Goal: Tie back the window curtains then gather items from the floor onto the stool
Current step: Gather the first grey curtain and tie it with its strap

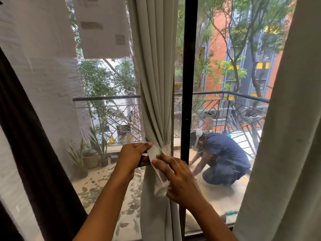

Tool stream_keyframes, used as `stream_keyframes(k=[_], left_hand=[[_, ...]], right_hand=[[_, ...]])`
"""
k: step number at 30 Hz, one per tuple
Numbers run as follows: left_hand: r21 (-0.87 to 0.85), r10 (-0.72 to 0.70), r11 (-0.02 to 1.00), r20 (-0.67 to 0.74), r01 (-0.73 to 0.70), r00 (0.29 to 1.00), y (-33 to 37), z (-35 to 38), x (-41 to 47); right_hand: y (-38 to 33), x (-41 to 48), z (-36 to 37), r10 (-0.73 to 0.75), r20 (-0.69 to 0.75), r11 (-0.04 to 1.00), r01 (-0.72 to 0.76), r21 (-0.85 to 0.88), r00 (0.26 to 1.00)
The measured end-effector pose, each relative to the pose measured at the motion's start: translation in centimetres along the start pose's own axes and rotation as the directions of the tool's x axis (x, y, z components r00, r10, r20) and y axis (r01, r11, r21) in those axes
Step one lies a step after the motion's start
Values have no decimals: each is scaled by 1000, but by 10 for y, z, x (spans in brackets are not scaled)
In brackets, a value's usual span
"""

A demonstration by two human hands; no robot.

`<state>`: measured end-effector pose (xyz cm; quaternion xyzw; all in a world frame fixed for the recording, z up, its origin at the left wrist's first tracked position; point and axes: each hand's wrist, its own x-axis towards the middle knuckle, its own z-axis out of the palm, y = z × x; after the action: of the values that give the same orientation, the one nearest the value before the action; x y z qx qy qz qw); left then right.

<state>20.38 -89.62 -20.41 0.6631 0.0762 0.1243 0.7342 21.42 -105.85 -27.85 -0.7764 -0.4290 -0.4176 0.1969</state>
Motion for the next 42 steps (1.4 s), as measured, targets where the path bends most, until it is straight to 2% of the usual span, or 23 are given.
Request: stream_keyframes(k=[3,7,9,12,13,15,18,20,22,25,28,31,33,34,37,39,42], left_hand=[[-73,-36,997,-15,35,999,-1,7,4],[-131,-38,991,-55,31,998,-9,20,6],[-157,-21,988,-71,9,997,-12,27,5],[-188,51,979,-128,-75,990,-17,36,0],[-138,114,981,-169,-138,979,-22,39,-4],[95,301,954,-256,-286,919,-41,46,-14],[462,529,808,-297,-365,795,-72,62,-26],[604,580,735,-326,-308,746,-92,74,-21],[666,561,720,-390,-197,730,-103,87,-10],[679,513,730,-470,-78,718,-107,106,10],[719,553,695,-515,-20,655,-112,115,29],[736,600,677,-549,-5,581,-115,114,38],[757,626,653,-520,-26,581,-116,107,40],[765,640,642,-499,-50,585,-116,103,38],[789,697,596,-413,-152,587,-117,90,30],[802,725,558,-344,-215,597,-119,80,22],[811,752,520,-284,-269,595,-121,65,12]], right_hand=[[-3,-7,-5,78,39,992,-81,94,996],[-9,-3,-10,292,-115,911,-240,335,949],[-5,1,-13,409,-202,854,-296,427,890],[14,11,-22,627,-206,695,-421,582,751],[23,15,-25,672,-195,647,-437,625,715],[41,24,-31,722,-155,555,-431,712,674],[65,38,-36,710,-125,527,-404,747,693],[78,44,-36,708,-9,418,-408,812,706],[87,45,-31,702,102,306,-428,851,705],[96,48,-30,674,213,230,-474,850,708],[105,50,-34,608,298,166,-485,859,736],[115,51,-39,556,341,145,-493,858,758],[124,52,-42,548,356,144,-505,851,757],[131,52,-43,550,351,187,-521,833,758],[152,54,-44,531,284,432,-543,720,798],[164,59,-46,526,245,557,-548,624,814],[195,70,-50,528,222,569,-535,624,820]])
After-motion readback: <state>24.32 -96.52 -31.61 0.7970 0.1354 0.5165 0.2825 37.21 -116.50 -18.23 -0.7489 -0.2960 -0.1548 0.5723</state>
